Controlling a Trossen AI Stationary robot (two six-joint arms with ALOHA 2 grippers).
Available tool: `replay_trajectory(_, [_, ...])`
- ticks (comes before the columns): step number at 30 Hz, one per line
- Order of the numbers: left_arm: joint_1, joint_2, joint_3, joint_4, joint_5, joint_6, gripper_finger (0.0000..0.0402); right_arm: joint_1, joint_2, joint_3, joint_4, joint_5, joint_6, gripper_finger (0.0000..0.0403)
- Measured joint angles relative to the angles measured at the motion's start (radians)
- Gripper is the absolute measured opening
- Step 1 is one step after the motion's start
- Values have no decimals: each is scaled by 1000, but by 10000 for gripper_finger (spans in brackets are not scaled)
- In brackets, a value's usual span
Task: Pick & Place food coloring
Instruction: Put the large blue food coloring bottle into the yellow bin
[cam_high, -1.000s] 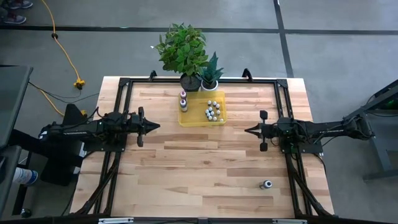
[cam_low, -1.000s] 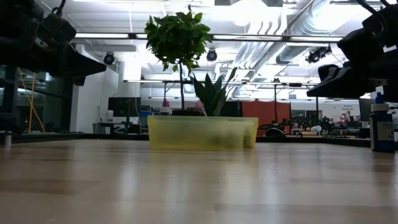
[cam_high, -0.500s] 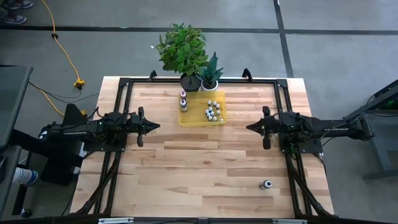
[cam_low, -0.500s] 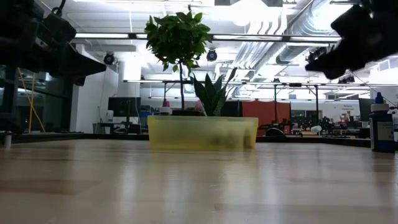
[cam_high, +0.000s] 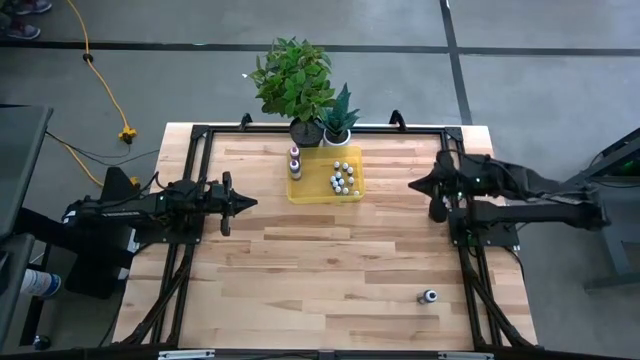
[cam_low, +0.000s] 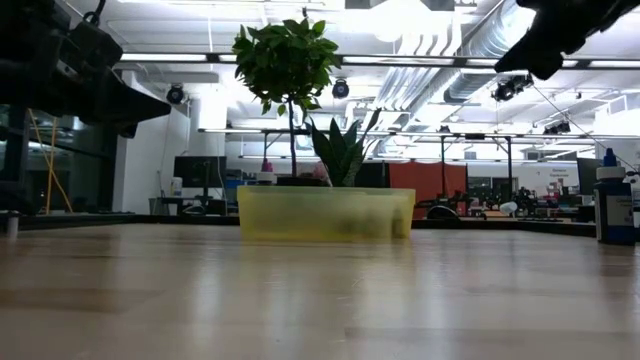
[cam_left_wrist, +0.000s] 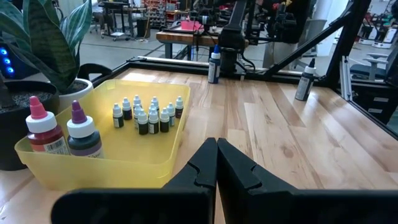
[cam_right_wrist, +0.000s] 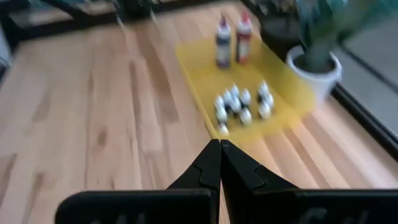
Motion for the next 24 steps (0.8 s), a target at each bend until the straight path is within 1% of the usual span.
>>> replay_trajectory(3, [0,0,0,0,0,0,0,-47,61,94,-157,-3,46,0])
replay_trajectory(7, [0,0,0,0,0,0,0,-130,138,190,-351,-4,169,0])
replay_trajectory(12, [0,0,0,0,0,0,0,-241,215,250,-544,-24,240,2])
replay_trajectory(14, [0,0,0,0,0,0,0,-276,239,261,-609,-35,270,9])
replay_trajectory(16, [0,0,0,0,0,0,0,-304,262,266,-671,-47,288,25])
replay_trajectory(18, [0,0,0,0,0,0,0,-322,277,270,-712,-61,296,49])
replay_trajectory(24, [0,0,0,0,0,0,0,-327,322,272,-781,-139,368,144])
